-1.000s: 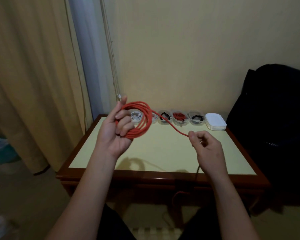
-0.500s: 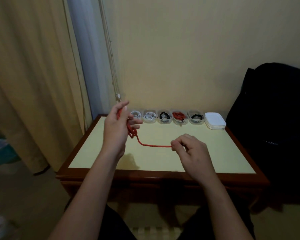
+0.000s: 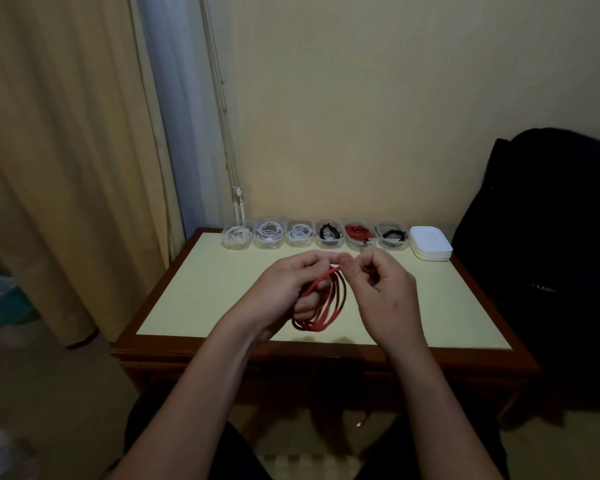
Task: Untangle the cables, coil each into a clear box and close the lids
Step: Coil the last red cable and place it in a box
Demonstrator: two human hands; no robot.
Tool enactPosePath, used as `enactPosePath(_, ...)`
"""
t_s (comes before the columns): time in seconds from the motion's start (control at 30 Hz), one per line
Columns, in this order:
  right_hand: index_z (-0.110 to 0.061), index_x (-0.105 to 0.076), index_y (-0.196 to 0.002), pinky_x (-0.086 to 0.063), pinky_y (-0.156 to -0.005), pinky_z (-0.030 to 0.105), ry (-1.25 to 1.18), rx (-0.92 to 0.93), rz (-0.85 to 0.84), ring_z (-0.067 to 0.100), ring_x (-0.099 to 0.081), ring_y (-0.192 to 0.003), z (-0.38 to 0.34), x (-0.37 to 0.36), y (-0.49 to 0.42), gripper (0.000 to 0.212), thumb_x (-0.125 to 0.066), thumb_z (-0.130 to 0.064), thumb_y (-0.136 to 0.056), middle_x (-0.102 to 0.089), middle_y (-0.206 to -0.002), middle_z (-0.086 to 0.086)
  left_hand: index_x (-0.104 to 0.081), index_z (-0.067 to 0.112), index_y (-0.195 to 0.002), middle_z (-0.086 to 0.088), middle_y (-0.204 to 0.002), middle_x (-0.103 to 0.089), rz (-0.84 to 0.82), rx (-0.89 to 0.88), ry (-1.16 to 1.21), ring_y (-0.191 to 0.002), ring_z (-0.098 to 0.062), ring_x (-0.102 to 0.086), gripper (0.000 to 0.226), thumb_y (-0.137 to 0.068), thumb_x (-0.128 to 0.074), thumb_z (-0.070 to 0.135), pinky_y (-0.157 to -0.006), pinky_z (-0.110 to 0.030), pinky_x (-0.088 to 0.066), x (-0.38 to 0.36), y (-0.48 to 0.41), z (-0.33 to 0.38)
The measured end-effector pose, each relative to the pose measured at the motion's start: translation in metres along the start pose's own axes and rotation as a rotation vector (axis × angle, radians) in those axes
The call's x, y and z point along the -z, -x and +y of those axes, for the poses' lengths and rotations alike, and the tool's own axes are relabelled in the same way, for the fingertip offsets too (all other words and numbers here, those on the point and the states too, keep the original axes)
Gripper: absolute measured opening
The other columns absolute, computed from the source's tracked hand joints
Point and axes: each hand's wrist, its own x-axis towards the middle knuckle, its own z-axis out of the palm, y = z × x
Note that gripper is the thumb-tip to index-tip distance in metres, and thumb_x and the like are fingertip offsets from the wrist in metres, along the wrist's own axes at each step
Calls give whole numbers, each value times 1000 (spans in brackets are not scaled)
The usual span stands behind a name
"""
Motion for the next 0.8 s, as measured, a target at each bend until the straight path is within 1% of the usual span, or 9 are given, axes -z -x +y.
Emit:
enactPosePath(0.1,-25,-58,-91,-38,-65,20,49,-91,-31,4,-51,-71,1,-2,-1,40,-53,-64,-92,-61,-86,-9,-59,4,-130,1,-67,-39,-56,49,226,-37,-2,-21,34,-101,-47,16,-37,-18,-12,-3,0,1)
enactPosePath(0.17,-30,-65,-102,-45,-72,23,10,-145,-101,1,-61,-82,-2,-2,0,47,-45,-71,-90,-69,-95,-12,-63,7,-125,4,-62,-33,-93,57,346,-34,-1,-20,33,-98,-50,19,-34,-18,-9,-4,0,2)
enactPosePath(0.27,-24,-68,-87,-48,-65,29,-16,-159,-208,7,-63,-69,-8,-1,3,57,-39,-73,-90,-71,-76,-5,-69,11,-117,6,-60,-27,-136,58,477,-30,-1,-22,30,-93,-53,21,-32,-17,-10,-3,1,1)
enactPosePath(0.33,-11,-59,-76,-45,-58,33,-17,-145,-192,10,-55,-58,-10,-1,2,64,-43,-71,-91,-62,-66,8,-66,10,-123,6,-63,-29,-153,43,492,-32,-1,-24,34,-93,-56,21,-34,-17,-13,-2,1,-1)
enactPosePath(0.4,-2,-51,-76,-44,-57,40,10,-134,-169,14,-47,-57,-12,-1,1,71,-44,-72,-92,-53,-67,18,-59,10,-131,5,-64,-30,-157,31,468,-36,-1,-26,39,-93,-57,22,-36,-16,-18,-3,1,-4)
enactPosePath(0.47,0,-49,-78,-43,-58,43,40,-129,-174,16,-43,-58,-12,-1,-1,75,-41,-73,-92,-46,-64,14,-58,12,-132,6,-62,-26,-143,37,427,-37,-2,-25,38,-96,-54,24,-38,-17,-19,-4,-1,-4)
enactPosePath(0.63,2,-55,-84,-36,-54,30,-13,-142,-182,12,-43,-57,-10,-1,-2,77,-39,-73,-92,-47,-62,3,-63,11,-131,6,-59,-21,-109,42,426,-34,-1,-19,44,-98,-50,37,-32,-16,-18,-6,-2,0)
enactPosePath(0.73,-12,-63,-80,-38,-54,23,-104,-183,-178,6,-49,-57,-8,-1,-2,63,-38,-69,-95,-57,-62,-4,-69,13,-122,7,-53,-21,-34,37,450,-32,-1,-18,44,-95,-52,44,-31,-16,-14,-6,-4,0)
enactPosePath(0.8,-20,-62,-78,-37,-57,25,-131,-214,-186,3,-46,-54,-2,2,-3,52,-41,-63,-98,-57,-60,-10,-72,13,-114,8,-51,-23,17,26,500,-30,-1,-19,37,-94,-54,39,-31,-16,-12,0,-6,1)
